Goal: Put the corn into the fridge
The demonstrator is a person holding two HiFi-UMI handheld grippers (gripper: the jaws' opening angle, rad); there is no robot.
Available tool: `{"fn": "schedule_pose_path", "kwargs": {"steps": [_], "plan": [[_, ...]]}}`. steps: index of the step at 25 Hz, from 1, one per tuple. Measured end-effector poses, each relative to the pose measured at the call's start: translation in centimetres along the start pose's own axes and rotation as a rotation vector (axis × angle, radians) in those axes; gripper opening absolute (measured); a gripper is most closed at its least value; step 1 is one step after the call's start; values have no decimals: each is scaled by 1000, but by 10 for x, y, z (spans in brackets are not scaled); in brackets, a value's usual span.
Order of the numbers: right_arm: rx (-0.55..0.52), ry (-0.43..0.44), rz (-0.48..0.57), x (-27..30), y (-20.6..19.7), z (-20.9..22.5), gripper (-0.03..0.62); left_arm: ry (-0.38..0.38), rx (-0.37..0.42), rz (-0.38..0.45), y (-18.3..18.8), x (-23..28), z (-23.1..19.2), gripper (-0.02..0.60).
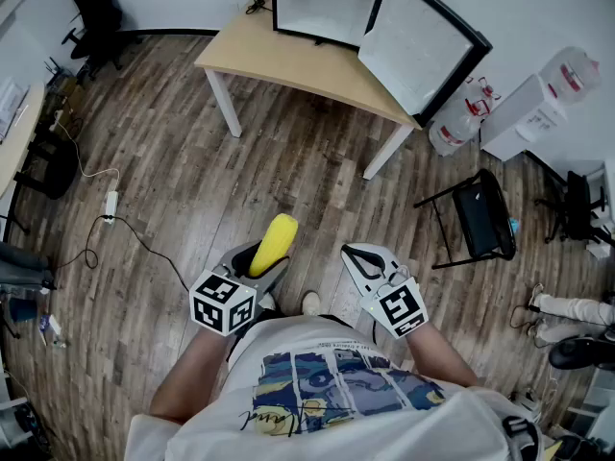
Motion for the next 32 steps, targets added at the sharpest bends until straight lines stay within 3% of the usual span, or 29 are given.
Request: {"fn": "schedule_pose_path", "kwargs": {"steps": [8, 13, 17, 20, 23, 32], "plan": [[17, 12, 23, -13, -28, 27, 11, 27, -11, 10, 12, 27, 19, 249], [37, 2, 9, 0, -34, 48, 11, 40, -17, 13, 23, 41, 2, 249], [41, -9, 15, 28, -20, 71, 14, 26, -16, 45, 45, 54, -34, 249], [65, -39, 11, 54, -1, 90, 76, 10, -12, 56, 67, 66, -70, 249], [89, -72, 20, 82, 23, 106, 92, -8, 3, 55, 100, 75, -109, 249], [111, -145, 53, 173, 75, 137, 20, -69, 85, 44, 174, 95, -206, 249]]}}
Point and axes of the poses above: the fingertips, and each gripper's own axes: x forward along the fingers, z to its right, y out of its top, the point moved 10 cm from there along -x, backward along the fingers
